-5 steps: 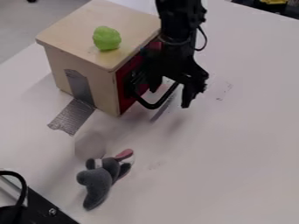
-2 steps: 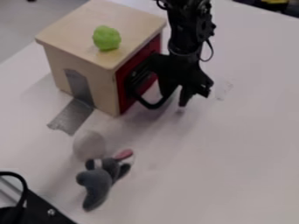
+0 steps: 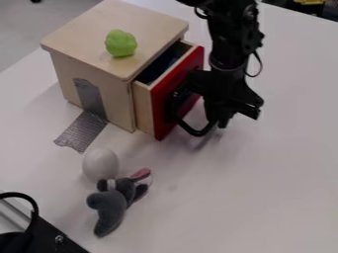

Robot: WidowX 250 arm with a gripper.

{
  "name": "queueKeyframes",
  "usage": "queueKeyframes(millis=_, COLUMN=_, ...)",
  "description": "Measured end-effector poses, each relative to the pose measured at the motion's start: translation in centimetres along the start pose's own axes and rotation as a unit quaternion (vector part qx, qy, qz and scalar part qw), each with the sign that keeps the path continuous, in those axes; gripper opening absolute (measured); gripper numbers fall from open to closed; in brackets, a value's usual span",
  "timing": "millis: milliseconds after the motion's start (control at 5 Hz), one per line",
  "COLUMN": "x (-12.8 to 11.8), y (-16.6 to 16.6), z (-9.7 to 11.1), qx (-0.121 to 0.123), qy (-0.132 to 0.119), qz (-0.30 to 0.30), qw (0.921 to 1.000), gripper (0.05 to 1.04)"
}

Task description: Open the drawer

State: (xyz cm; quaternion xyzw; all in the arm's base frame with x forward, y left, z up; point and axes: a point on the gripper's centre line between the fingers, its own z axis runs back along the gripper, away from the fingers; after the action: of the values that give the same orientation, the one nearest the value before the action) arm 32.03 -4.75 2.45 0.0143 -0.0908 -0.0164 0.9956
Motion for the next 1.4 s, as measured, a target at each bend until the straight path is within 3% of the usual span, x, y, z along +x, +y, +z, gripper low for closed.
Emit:
queueKeyframes(millis=400, x=0.1, y=-4.7, z=1.0, qx=-0.034, qy=-0.001, qz=-0.02, qw=0.9992, gripper=0.117)
queueKeyframes(millis=800, x=0.6, y=-5.2, z=1.7, qx=-0.031, qy=0.0, qz=-0.011, qw=0.9995, gripper=0.142)
queueKeyframes(millis=1000, x=0.9, y=-5.2, z=3.1, qx=-0.016, qy=-0.006, qz=-0.007, qw=0.9998, gripper=0.322)
queueKeyframes(millis=1200, x=2.4, y=-5.2, z=7.2, qx=-0.004, qy=-0.049, qz=-0.015, qw=0.9987, gripper=0.65)
queueKeyframes(millis=1400, x=3.0, y=-5.2, z=10.2, qx=0.003, qy=-0.066, qz=-0.018, qw=0.9977, gripper=0.934)
